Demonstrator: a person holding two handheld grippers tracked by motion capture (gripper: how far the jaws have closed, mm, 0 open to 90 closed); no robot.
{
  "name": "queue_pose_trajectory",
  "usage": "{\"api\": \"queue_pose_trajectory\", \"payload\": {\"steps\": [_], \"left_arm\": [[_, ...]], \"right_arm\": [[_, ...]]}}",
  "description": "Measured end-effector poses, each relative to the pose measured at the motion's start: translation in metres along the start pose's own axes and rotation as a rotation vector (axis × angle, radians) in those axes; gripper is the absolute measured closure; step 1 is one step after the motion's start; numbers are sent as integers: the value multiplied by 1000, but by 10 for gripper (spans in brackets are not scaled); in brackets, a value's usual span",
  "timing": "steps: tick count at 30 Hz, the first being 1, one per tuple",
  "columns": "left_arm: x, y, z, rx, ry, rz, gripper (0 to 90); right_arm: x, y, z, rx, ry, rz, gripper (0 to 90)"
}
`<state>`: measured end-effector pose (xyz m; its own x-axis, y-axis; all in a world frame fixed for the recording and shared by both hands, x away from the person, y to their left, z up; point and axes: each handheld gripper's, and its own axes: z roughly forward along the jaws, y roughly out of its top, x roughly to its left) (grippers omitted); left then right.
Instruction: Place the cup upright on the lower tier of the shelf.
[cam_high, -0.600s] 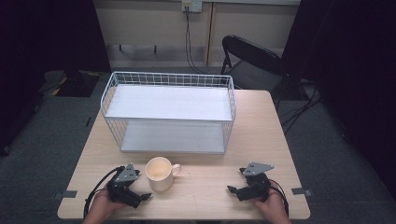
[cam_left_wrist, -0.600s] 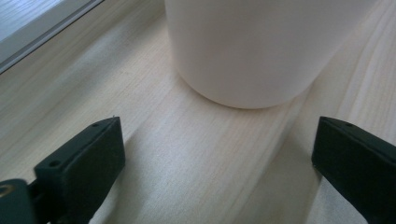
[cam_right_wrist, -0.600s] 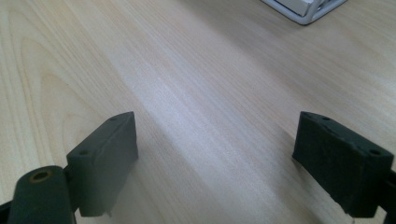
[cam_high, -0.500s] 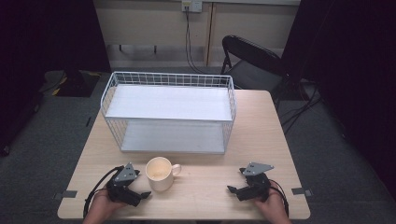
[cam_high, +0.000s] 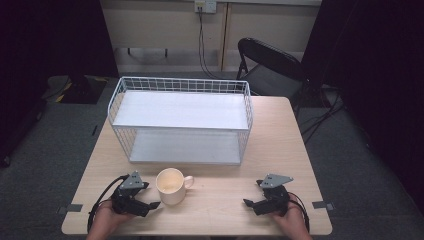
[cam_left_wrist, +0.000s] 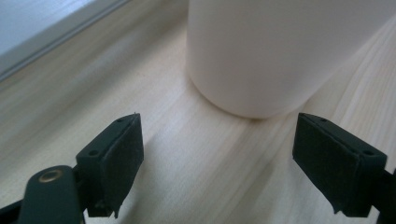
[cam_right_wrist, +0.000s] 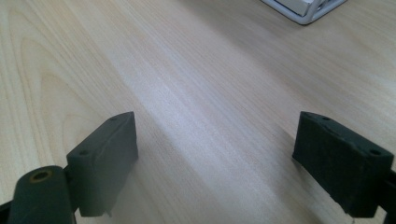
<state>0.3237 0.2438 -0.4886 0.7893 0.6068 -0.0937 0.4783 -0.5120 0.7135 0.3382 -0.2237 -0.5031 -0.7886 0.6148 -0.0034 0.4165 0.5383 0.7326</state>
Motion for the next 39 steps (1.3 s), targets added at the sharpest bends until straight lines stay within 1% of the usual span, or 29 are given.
{"api": "queue_pose_trajectory", "payload": {"steps": [3,4,6,7,9,12,13,14,16,17,20,21,23,29,31,34,37,39], "left_arm": [[-1,3,-5,-21,6,6,189],[-1,4,-6,-28,12,16,189],[-2,5,-10,-43,18,4,192],[-1,6,-12,-52,22,14,196],[-2,7,-15,-64,27,3,197],[-1,8,-19,-74,28,-1,193],[-1,9,-20,-69,27,2,193],[-1,9,-20,-69,27,-5,193],[-1,9,-21,-72,25,-5,204],[-1,10,-22,-67,25,0,209],[-1,11,-24,-74,28,3,211],[-1,11,-24,-77,20,-5,217],[-1,12,-26,-83,24,6,223],[-2,16,-31,-105,10,-7,225],[-1,17,-34,-111,14,-6,226],[0,18,-37,-125,10,-23,227],[1,19,-41,-121,18,-28,229],[1,19,-42,-129,18,-35,233]], "right_arm": [[0,0,0,0,0,0,130],[0,0,0,0,0,0,130],[0,0,0,0,0,0,130],[0,0,0,0,0,0,130],[0,0,0,0,0,0,130],[0,0,0,0,0,0,130],[0,0,0,0,0,0,130],[0,0,0,0,0,0,130],[0,0,0,0,0,0,129],[0,0,0,0,0,0,130],[0,0,0,0,0,0,129],[0,0,0,0,0,0,130],[0,0,0,0,0,0,130],[0,0,0,0,0,0,130],[0,0,0,0,0,0,130],[0,0,0,0,0,0,130],[0,0,0,0,0,0,130],[0,0,0,0,0,0,130]]}}
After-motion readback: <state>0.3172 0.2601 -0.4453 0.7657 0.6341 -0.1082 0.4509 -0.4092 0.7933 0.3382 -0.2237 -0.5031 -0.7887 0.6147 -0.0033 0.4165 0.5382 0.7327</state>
